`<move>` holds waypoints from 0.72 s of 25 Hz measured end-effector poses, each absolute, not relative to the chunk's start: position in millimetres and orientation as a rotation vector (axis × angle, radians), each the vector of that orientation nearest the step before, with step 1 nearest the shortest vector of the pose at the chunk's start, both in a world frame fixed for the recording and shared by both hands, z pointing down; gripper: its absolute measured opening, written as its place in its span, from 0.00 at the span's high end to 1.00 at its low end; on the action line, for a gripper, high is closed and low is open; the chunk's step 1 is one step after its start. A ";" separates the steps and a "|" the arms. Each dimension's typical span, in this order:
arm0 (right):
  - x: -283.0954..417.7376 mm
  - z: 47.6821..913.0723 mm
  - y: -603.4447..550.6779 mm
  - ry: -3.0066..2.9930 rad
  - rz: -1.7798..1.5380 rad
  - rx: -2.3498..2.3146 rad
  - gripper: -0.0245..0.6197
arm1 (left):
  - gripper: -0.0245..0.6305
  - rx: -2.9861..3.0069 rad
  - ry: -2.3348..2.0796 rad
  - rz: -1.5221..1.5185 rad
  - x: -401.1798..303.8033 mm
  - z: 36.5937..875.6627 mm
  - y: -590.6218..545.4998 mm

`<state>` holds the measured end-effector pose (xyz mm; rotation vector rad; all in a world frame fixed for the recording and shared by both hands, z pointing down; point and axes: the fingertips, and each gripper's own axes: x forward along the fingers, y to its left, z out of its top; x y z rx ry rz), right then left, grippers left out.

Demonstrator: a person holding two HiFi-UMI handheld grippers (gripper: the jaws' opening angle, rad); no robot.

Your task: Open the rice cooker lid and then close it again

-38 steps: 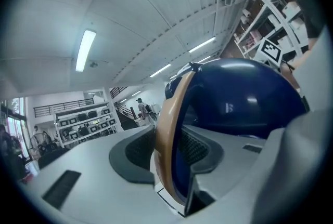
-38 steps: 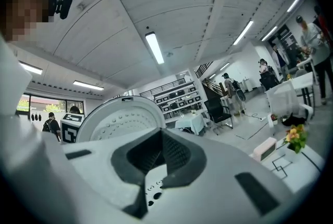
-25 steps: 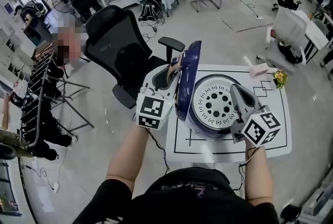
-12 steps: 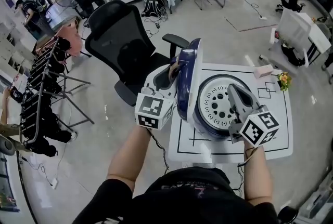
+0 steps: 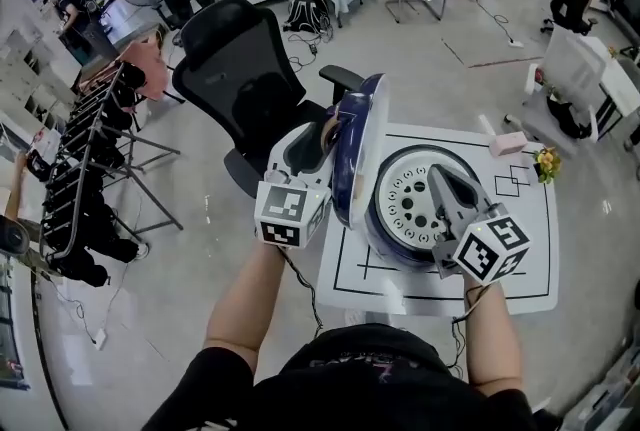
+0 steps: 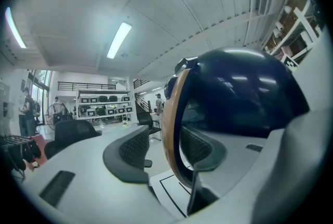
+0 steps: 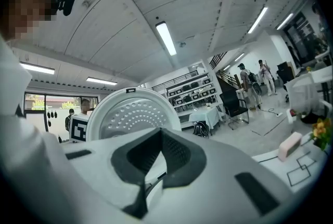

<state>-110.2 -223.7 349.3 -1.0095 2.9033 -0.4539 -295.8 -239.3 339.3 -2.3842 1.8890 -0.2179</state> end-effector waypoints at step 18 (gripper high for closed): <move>-101.7 341.7 -170.9 2.981 -0.476 -0.791 0.96 | 0.61 -2.226 2.179 -0.198 -310.1 340.7 -146.5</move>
